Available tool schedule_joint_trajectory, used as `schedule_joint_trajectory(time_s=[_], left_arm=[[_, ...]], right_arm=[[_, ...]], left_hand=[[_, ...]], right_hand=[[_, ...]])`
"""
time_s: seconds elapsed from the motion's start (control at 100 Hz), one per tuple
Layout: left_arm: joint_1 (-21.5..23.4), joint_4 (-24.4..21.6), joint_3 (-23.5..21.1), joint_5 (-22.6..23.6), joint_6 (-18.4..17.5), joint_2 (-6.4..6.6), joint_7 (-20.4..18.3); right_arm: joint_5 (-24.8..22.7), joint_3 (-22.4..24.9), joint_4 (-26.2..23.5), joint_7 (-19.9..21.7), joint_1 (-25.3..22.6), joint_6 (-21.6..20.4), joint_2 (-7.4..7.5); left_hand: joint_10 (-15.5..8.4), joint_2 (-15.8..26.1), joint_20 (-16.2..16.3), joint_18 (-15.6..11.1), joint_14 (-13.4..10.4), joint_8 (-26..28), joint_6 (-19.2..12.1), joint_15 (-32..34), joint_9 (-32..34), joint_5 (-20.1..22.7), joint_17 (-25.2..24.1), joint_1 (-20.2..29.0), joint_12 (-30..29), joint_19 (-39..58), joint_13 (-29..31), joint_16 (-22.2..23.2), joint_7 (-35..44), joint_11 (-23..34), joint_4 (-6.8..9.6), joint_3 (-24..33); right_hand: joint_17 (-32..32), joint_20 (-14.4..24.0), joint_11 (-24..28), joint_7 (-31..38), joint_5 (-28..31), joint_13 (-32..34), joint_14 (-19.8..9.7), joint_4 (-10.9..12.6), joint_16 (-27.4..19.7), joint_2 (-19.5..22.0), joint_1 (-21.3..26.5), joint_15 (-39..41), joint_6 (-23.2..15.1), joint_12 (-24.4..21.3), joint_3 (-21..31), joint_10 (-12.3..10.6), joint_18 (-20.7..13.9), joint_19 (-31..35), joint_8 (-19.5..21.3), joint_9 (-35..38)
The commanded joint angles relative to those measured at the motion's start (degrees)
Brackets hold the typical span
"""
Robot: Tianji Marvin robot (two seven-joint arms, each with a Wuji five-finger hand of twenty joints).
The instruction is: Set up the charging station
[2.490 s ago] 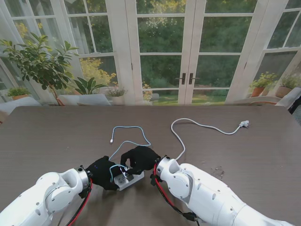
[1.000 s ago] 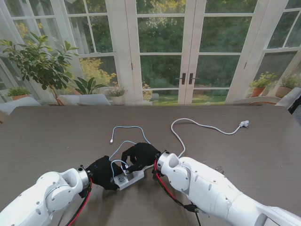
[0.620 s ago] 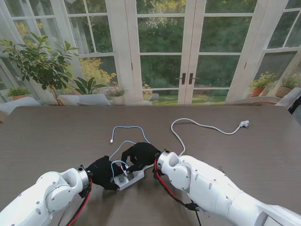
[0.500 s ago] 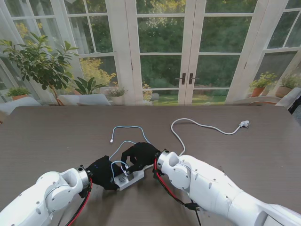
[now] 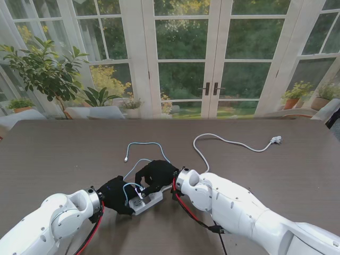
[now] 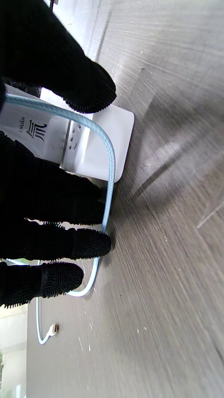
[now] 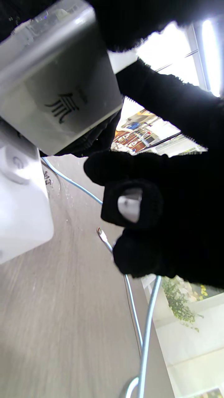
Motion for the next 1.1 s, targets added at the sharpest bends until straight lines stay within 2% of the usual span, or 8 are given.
schedule_joint_trajectory(time_s=[0.0,0.19,0.27,0.42,0.52,0.59,0.88,1.09], left_arm=[[1.6,3.1,1.2,0.7,-0.4,0.17,-2.7],[1.1,3.7,1.4,0.7,-0.9,0.17,-2.2],[1.0,3.7,1.5,0.7,-0.9,0.16,-2.1],[1.0,3.9,1.6,0.6,-0.8,0.14,-1.9],[1.0,4.0,1.6,0.6,-0.8,0.13,-1.8],[0.9,4.1,1.6,0.5,-0.8,0.12,-1.8],[0.9,4.2,1.7,0.2,-0.9,0.12,-1.9],[1.0,4.1,1.6,-0.1,-0.9,0.13,-2.3]], right_arm=[[-2.4,-1.8,6.3,4.2,-3.8,2.5,3.11],[-2.8,1.2,2.1,4.5,-5.8,3.8,4.71],[-3.2,2.1,-0.4,5.8,-6.4,4.8,5.74],[-4.0,3.8,-3.8,7.1,-7.5,6.1,7.0],[-4.6,4.4,-4.7,6.8,-7.8,6.6,7.25],[-4.5,4.5,-4.3,6.2,-7.8,6.4,6.98],[-4.7,2.7,-1.8,3.9,-6.9,5.8,5.66],[-3.9,1.0,0.2,4.8,-5.7,5.2,5.07]], left_hand=[[-4.3,0.3,1.2,-0.1,-0.7,-2.0,-6.7,-0.3,1.2,4.7,-0.2,-1.3,0.0,0.0,0.3,0.4,0.4,0.0,2.39,-0.7],[-4.3,0.2,1.2,-0.1,-0.6,-2.0,-6.6,-0.3,1.2,4.7,-0.2,-1.2,0.0,0.0,0.3,0.4,0.5,0.0,2.39,-0.7],[-4.2,0.2,1.2,-0.1,-0.6,-2.0,-6.7,-0.3,1.1,4.7,-0.2,-1.3,0.0,0.0,0.3,0.4,0.5,0.0,2.38,-0.7],[-4.2,0.1,1.2,0.0,-0.7,-2.0,-6.6,-0.3,1.2,4.8,-0.2,-1.3,0.0,0.0,0.2,0.4,0.5,0.0,2.36,-0.7],[-4.3,0.2,1.2,0.0,-0.6,-2.0,-6.6,-0.3,1.2,4.7,-0.2,-1.3,0.0,0.0,0.3,0.4,0.5,0.0,2.36,-0.6],[-4.3,0.2,1.2,-0.1,-0.6,-2.0,-6.5,-0.3,1.2,4.8,-0.1,-1.3,0.0,0.1,0.3,0.4,0.5,0.0,2.36,-0.6],[-4.3,0.4,1.2,-0.1,-0.6,-2.0,-6.6,-0.3,1.2,4.8,-0.2,-1.4,0.0,0.0,0.3,0.4,0.5,0.0,2.36,-0.8],[-4.3,0.7,1.2,-0.1,-0.7,-2.0,-6.7,-0.4,1.1,4.7,-0.3,-1.6,0.0,-0.1,0.2,0.4,0.4,0.0,2.4,-1.2]], right_hand=[[1.0,-0.1,-0.2,11.4,8.6,2.2,-0.9,4.4,-36.5,-5.3,19.5,0.8,26.7,0.8,11.9,-1.4,-4.9,-0.3,5.0,2.2],[-2.5,-1.0,-0.2,11.4,5.8,2.0,0.9,3.4,-38.7,-5.6,16.6,-4.5,28.0,-0.8,9.8,-1.5,-0.9,-2.8,3.5,0.2],[-5.8,-1.6,-1.8,7.1,-0.8,1.3,2.1,2.9,-40.4,-6.6,14.7,-10.0,33.7,-1.6,8.8,0.3,1.0,-4.5,2.1,-5.4],[-10.8,-1.1,-1.9,-1.3,-4.0,-3.7,4.6,9.4,-39.1,-2.9,11.7,-12.9,39.2,-6.7,9.2,1.6,3.5,-5.4,5.9,-11.8],[-10.3,-1.6,-0.8,4.2,-3.6,-2.9,3.7,4.7,-40.0,-4.3,14.8,-12.4,35.8,-6.1,9.1,0.8,2.7,-4.2,2.9,-9.4],[-9.1,-2.0,-1.1,7.9,-2.2,-1.4,3.5,3.6,-40.3,-5.3,16.5,-12.1,33.3,-5.8,8.6,0.3,2.4,-3.7,0.3,-6.6],[-4.3,-2.8,-2.5,8.9,6.7,2.0,1.9,5.0,-38.6,-2.1,17.8,-9.5,29.7,-5.8,7.4,-1.0,0.1,-2.3,-1.3,2.3],[-1.5,-2.4,-0.5,10.4,7.7,2.3,0.1,6.1,-37.1,0.6,18.6,-2.8,28.9,-1.9,9.4,-0.7,-2.9,-0.8,2.4,3.5]])
